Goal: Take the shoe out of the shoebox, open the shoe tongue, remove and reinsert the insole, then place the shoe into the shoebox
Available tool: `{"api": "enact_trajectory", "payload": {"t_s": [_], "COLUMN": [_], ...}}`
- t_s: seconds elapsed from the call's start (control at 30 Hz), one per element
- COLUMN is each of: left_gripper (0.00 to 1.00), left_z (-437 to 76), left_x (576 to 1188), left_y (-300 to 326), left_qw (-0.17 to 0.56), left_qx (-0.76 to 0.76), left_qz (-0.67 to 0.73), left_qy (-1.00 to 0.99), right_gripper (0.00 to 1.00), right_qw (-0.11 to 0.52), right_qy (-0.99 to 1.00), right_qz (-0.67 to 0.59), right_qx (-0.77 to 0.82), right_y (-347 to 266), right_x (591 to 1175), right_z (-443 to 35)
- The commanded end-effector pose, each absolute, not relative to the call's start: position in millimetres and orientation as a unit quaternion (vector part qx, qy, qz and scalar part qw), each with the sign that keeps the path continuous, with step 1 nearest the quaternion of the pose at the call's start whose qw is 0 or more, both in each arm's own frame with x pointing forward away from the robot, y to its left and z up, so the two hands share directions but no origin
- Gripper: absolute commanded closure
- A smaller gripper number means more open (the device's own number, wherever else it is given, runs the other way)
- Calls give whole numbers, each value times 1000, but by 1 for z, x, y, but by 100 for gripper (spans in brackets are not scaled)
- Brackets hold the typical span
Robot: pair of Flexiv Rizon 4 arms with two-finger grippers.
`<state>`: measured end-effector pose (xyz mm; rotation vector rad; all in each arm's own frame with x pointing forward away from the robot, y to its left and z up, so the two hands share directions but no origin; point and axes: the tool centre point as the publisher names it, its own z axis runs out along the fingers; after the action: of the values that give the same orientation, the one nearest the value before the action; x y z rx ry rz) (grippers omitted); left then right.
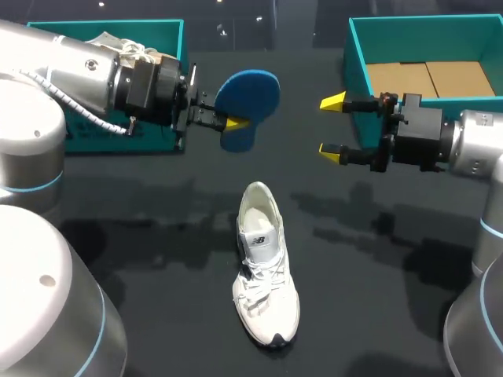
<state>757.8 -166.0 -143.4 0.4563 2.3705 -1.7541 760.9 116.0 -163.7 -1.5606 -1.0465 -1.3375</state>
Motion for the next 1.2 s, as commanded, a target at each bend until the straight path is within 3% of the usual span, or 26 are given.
{"api": "enact_trajectory", "payload": {"t_s": [0.03,1.2], "left_gripper": [100,100], "left_z": [-135,-147], "left_x": [762,769], "left_y": [-162,-177], "left_qw": [-93,-351], "left_qx": [2,-312], "left_qz": [-610,-592], "left_qy": [787,655], "right_gripper": [0,0], "right_qw": [405,405], "right_qy": [-416,-416], "right_qz": [-528,-528], "right_qx": [-620,-620], "right_y": [117,117], "right_x": [760,760], "right_z": [-163,-163]}}
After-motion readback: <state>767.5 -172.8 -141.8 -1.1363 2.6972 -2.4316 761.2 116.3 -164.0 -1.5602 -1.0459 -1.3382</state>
